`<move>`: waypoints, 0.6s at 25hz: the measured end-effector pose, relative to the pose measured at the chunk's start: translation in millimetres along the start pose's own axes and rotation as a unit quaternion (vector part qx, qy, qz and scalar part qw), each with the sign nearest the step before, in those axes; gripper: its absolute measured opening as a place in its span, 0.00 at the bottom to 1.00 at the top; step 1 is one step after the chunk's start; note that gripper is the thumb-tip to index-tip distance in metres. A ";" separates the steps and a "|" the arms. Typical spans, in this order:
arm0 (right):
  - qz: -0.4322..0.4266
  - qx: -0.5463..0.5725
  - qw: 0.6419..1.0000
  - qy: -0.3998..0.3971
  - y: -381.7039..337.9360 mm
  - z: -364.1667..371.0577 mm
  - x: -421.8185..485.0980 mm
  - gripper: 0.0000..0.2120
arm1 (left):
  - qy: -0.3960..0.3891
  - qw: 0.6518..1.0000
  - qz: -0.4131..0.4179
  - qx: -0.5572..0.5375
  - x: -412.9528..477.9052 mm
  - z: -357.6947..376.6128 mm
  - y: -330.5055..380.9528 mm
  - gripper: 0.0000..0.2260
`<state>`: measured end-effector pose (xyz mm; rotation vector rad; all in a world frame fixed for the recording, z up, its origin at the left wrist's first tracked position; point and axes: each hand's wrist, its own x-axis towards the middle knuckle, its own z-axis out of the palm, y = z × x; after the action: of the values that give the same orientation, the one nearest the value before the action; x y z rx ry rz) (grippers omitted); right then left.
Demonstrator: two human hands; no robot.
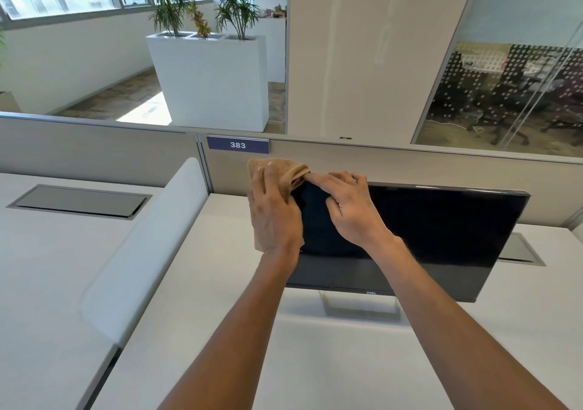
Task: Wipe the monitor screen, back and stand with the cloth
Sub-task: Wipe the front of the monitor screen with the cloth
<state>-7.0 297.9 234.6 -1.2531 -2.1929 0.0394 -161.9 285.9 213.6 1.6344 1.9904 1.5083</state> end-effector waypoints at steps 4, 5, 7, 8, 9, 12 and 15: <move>-0.029 -0.036 0.999 0.025 -15.3 8.9 4.4 0.25 | 0.015 0.997 -0.007 -0.081 4.2 -13.5 -7.4 0.21; -0.028 -0.026 0.999 0.038 -19.9 11.6 5.2 0.23 | 0.012 0.995 -0.008 -0.097 5.0 -16.8 -7.0 0.20; -0.005 -0.001 0.998 0.066 -28.8 16.4 6.6 0.20 | 0.003 0.990 -0.029 -0.135 6.9 -22.6 -6.3 0.20; 0.014 0.010 0.997 0.077 -32.5 18.4 7.6 0.20 | -0.006 0.987 -0.046 -0.156 9.1 -24.4 -7.8 0.19; 0.032 0.015 0.996 0.081 -35.3 20.1 8.9 0.20 | -0.017 0.982 -0.067 -0.175 11.9 -25.9 -10.0 0.17; 0.053 -0.017 0.998 0.037 -38.0 27.3 14.7 0.24 | -0.036 0.963 -0.156 -0.219 24.0 -29.0 -21.1 0.09; 0.050 -0.088 0.995 -0.003 -39.2 34.8 16.9 0.26 | -0.067 0.942 -0.202 -0.258 31.1 -34.6 -29.3 0.09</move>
<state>-61.5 298.7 226.6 -1.4591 -2.1749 -0.1126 -215.7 293.7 222.0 1.0143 1.5497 1.5298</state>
